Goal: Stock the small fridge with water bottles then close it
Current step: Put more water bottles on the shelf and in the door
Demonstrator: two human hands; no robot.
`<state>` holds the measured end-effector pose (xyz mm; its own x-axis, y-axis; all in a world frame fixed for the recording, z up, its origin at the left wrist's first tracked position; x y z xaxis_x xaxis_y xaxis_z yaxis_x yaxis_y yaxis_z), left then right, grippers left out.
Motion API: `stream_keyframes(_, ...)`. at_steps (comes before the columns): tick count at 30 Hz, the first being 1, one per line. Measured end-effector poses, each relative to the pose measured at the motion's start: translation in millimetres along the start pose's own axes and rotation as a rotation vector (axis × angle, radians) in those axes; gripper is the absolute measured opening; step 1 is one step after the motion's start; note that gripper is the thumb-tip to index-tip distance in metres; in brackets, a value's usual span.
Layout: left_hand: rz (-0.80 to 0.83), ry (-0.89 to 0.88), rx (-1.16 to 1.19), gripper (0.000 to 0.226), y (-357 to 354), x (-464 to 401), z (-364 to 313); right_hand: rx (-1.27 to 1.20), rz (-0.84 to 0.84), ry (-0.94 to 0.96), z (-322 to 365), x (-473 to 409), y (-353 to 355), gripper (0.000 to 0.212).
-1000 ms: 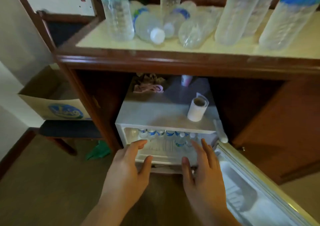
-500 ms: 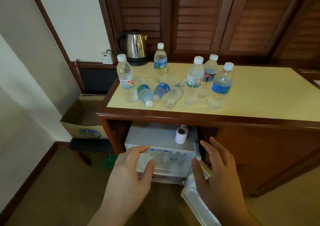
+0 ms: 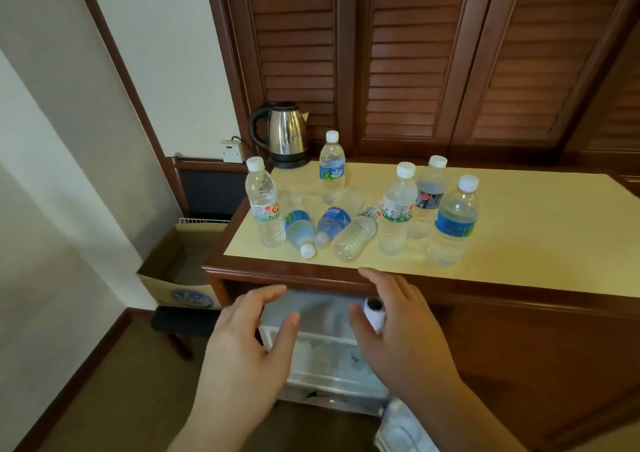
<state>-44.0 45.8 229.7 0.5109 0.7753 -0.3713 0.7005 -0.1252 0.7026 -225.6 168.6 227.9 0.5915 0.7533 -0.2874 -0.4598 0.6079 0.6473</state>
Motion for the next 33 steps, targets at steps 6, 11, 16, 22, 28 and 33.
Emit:
stream_keyframes(6,-0.082,0.039,0.045,0.036,6,-78,21,0.03,0.102,-0.012,10,-78,-62,0.041)
stream_keyframes(11,-0.107,0.02,0.051,0.047,2,-164,44,0.093,0.092,-0.167,2,-135,-119,0.036)
stream_keyframes(16,-0.114,-0.012,-0.045,0.066,-13,-238,61,0.161,0.074,-0.25,-8,-165,-155,0.039)
stream_keyframes(22,-0.085,-0.065,-0.053,0.053,-32,-280,70,0.184,-0.01,-0.276,-19,-180,-171,0.037)
stream_keyframes(28,-0.115,-0.052,-0.088,0.044,-22,-265,69,0.133,-0.241,-0.026,-17,-163,-159,0.027)
stream_keyframes(33,-0.13,0.022,-0.027,0.037,0,-200,64,0.007,-0.362,0.138,-6,-122,-125,0.026)
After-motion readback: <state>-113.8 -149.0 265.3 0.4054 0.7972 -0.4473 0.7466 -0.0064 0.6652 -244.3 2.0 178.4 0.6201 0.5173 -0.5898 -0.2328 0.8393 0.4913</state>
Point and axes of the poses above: each hand's wrist, its own x-axis away from the middle knuckle, its own y-axis out of the back of the hand, z = x × y, the point moved 3 cm from there along -x, towards the middle knuckle, and after that the axes turned 9 degrees about -x, right-handed, at the moved point
